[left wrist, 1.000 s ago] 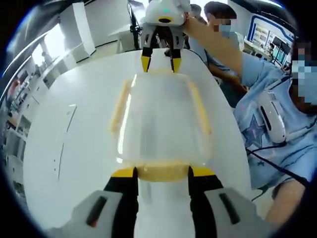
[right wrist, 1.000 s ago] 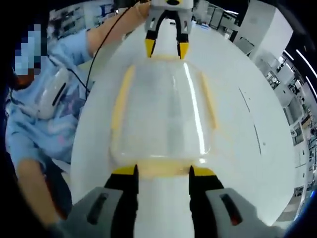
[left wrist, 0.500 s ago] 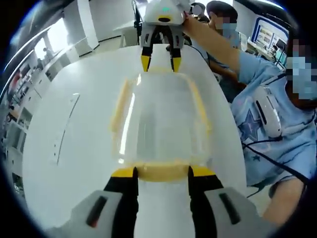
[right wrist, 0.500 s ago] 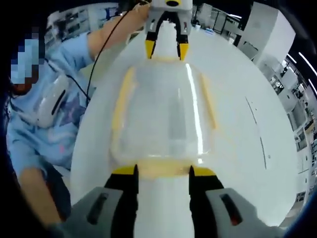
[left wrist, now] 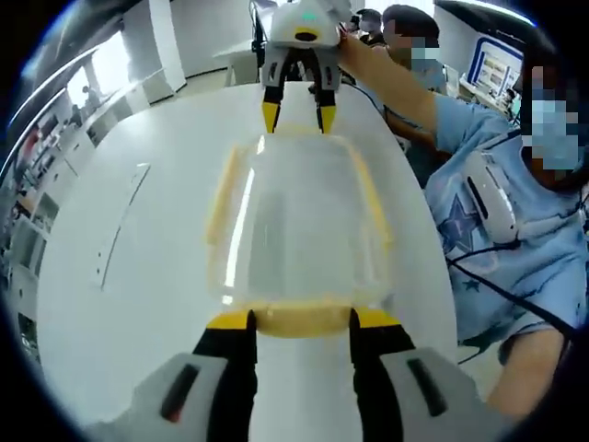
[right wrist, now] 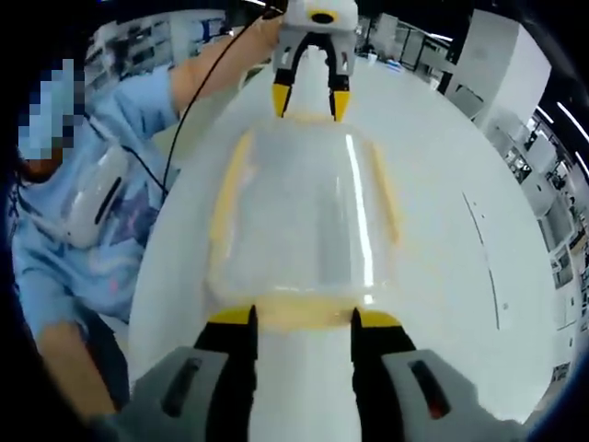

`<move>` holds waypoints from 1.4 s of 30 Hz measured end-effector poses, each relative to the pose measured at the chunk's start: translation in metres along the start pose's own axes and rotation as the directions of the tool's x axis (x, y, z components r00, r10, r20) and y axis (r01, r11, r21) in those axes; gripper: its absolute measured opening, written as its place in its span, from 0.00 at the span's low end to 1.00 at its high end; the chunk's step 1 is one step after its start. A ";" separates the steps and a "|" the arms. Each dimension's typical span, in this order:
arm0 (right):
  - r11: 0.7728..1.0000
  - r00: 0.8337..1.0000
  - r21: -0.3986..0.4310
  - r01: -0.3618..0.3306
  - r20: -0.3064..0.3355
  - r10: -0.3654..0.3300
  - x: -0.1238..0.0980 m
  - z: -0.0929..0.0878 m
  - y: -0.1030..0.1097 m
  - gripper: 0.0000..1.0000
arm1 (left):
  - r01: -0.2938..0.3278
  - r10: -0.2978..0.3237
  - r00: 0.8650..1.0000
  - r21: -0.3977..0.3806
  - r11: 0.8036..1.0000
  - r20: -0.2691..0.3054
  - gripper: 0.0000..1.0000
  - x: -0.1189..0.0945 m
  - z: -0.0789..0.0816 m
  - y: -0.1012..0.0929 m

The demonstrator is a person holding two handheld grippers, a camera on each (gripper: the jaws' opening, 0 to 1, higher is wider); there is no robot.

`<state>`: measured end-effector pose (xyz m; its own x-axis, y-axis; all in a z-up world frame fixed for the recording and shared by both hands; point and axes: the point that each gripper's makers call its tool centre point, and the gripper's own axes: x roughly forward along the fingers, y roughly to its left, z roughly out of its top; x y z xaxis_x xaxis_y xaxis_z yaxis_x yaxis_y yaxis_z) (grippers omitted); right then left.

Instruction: Snap each plastic latch of the storage box into its locked position after aligning the lid with the box until every specified latch is closed and the lid sits flush.

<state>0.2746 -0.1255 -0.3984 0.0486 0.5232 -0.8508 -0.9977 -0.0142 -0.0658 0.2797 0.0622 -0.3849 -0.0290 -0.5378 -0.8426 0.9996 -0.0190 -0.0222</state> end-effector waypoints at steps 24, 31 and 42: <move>1.000 1.000 0.011 -0.015 0.001 0.015 0.014 0.006 0.009 0.39 | 0.031 -0.031 0.999 -0.011 0.999 0.028 0.39 0.001 -0.016 0.001; 1.000 1.000 0.011 -0.010 -0.004 0.010 0.014 0.012 0.010 0.39 | 0.030 -0.030 0.999 -0.007 1.000 0.028 0.39 0.001 -0.021 -0.001; 1.000 1.000 0.027 -0.016 -0.012 0.016 0.019 0.011 0.006 0.39 | 0.037 -0.036 0.997 -0.005 0.999 0.062 0.40 0.001 -0.025 0.003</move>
<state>0.2688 -0.1060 -0.4090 0.0327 0.5130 -0.8578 -0.9993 0.0000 -0.0381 0.2828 0.0823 -0.3989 -0.0654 -0.5879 -0.8063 0.9978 -0.0343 -0.0559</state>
